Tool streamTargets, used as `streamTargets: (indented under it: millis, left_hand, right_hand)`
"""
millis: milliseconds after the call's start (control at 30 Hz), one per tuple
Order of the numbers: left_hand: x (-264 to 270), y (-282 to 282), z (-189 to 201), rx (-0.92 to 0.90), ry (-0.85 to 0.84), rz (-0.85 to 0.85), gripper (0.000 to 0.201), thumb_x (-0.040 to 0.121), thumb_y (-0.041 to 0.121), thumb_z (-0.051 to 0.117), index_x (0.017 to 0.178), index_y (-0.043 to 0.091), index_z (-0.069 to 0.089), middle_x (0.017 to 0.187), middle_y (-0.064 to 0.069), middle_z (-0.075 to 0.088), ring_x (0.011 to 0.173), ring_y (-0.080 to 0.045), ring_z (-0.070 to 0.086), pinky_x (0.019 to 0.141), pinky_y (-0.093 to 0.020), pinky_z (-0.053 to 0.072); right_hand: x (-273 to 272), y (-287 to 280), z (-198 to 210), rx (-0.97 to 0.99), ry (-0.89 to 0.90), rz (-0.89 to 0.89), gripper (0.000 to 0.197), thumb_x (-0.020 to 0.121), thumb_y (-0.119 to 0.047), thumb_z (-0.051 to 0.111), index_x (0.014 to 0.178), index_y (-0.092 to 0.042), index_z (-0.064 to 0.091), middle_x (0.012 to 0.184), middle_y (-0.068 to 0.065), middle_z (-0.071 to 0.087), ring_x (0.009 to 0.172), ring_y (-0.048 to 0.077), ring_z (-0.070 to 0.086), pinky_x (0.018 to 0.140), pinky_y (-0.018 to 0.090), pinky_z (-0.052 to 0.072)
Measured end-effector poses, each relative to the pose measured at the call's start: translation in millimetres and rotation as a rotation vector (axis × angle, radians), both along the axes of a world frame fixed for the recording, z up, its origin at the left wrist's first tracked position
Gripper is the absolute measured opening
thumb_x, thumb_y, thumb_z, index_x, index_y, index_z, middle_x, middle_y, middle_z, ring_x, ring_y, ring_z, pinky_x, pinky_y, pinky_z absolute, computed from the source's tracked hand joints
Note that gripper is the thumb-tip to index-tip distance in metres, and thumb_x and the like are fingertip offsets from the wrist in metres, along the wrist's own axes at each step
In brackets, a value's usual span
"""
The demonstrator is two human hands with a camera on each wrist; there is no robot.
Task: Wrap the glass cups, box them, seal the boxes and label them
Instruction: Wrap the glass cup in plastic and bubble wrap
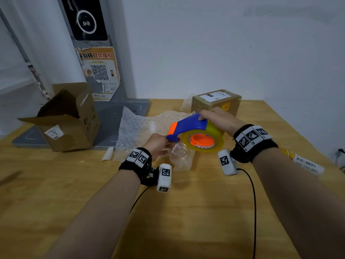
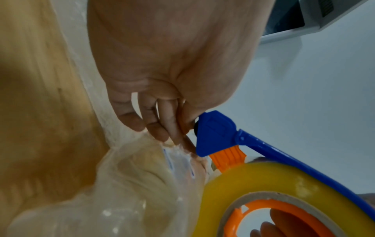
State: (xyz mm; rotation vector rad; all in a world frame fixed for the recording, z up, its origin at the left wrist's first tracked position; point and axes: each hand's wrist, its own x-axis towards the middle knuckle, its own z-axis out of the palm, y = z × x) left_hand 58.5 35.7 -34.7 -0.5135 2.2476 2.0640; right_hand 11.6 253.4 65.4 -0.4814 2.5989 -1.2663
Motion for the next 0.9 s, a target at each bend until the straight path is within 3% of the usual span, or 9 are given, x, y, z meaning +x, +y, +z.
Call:
streamTargets:
  millis: [167,233,367,500,633,700,767,833,900]
  left_hand:
    - [-5.0,6.2,-0.1,-0.088,-0.024,0.016,0.017,0.092,0.013,0.068,0.077,0.019,0.075,0.075,0.001,0.066,0.080,-0.018,0.052,0.069,-0.034,0.034]
    - [-7.4,8.5,1.8,-0.115,-0.031,0.019,0.014,0.093,0.015,0.067,0.083,0.017,0.076,0.073,0.003,0.068,0.079,-0.016,0.052,0.068,-0.032,0.033]
    - [-9.2,12.0,3.1,-0.206,-0.021,0.043,0.020,0.099,0.016,0.054,0.094,0.014,0.073,0.087,-0.001,0.072,0.079,-0.015,0.055,0.065,-0.030,0.034]
    - [-9.3,17.0,2.7,-0.251,-0.015,0.023,0.025,0.101,0.016,0.049,0.095,0.016,0.073,0.090,-0.002,0.071,0.078,-0.014,0.054,0.065,-0.030,0.035]
    - [-13.2,18.1,2.2,-0.270,-0.040,0.038,0.025,0.103,0.018,0.050,0.107,0.008,0.073,0.091,-0.002,0.071,0.078,-0.015,0.053,0.064,-0.030,0.035]
    - [-10.5,11.8,-4.5,-0.264,-0.086,0.053,0.024,0.104,0.019,0.051,0.108,0.006,0.071,0.087,0.000,0.074,0.076,-0.015,0.056,0.063,-0.029,0.039]
    - [-6.3,9.1,-12.7,-0.215,-0.137,0.014,0.021,0.104,0.016,0.053,0.101,0.006,0.071,0.073,0.000,0.074,0.068,-0.013,0.066,0.057,-0.024,0.044]
    - [-0.7,15.2,-13.0,-0.232,-0.153,-0.025,0.026,0.104,0.012,0.053,0.082,0.009,0.066,0.056,0.004,0.068,0.047,-0.006,0.063,0.043,-0.017,0.038]
    - [-3.0,18.8,-12.8,-0.306,-0.149,-0.025,0.029,0.101,0.011,0.055,0.074,0.009,0.064,0.060,-0.001,0.065,0.042,-0.009,0.056,0.037,-0.014,0.033]
  right_hand:
    - [6.5,7.6,3.8,0.024,-0.003,-0.025,0.029,0.082,-0.046,0.060,0.068,-0.021,0.054,0.077,0.006,0.041,0.074,0.022,0.040,0.068,0.038,0.028]
    - [9.6,11.7,4.4,0.038,0.001,-0.036,0.032,0.087,-0.043,0.061,0.065,-0.021,0.053,0.073,0.003,0.040,0.072,0.022,0.039,0.068,0.037,0.027]
    - [14.2,18.4,5.9,0.059,-0.008,-0.035,0.039,0.068,-0.052,0.059,0.077,-0.015,0.049,0.079,0.008,0.036,0.073,0.023,0.035,0.066,0.038,0.025]
    - [14.4,25.8,6.5,0.061,-0.005,-0.041,0.041,0.065,-0.052,0.059,0.081,-0.015,0.051,0.084,0.008,0.038,0.076,0.024,0.037,0.068,0.039,0.026]
    - [13.2,36.7,5.2,0.056,-0.003,-0.031,0.048,0.059,-0.056,0.061,0.084,-0.017,0.052,0.088,0.007,0.040,0.080,0.024,0.038,0.072,0.041,0.028]
    - [13.6,47.3,8.0,0.047,0.007,-0.032,0.041,0.069,-0.053,0.062,0.085,-0.016,0.054,0.092,0.007,0.041,0.084,0.024,0.041,0.076,0.040,0.029]
    - [11.1,62.4,8.1,0.081,0.020,-0.036,0.034,0.080,-0.046,0.062,0.083,-0.014,0.052,0.091,0.007,0.040,0.085,0.024,0.040,0.073,0.038,0.029]
    - [8.2,74.9,4.5,0.118,0.011,-0.037,0.039,0.072,-0.051,0.062,0.079,-0.015,0.048,0.086,0.008,0.038,0.080,0.025,0.037,0.070,0.038,0.027]
    - [5.4,83.4,-7.0,0.117,-0.030,-0.040,0.040,0.064,-0.054,0.058,0.073,-0.018,0.045,0.080,0.007,0.037,0.076,0.024,0.036,0.072,0.041,0.025]
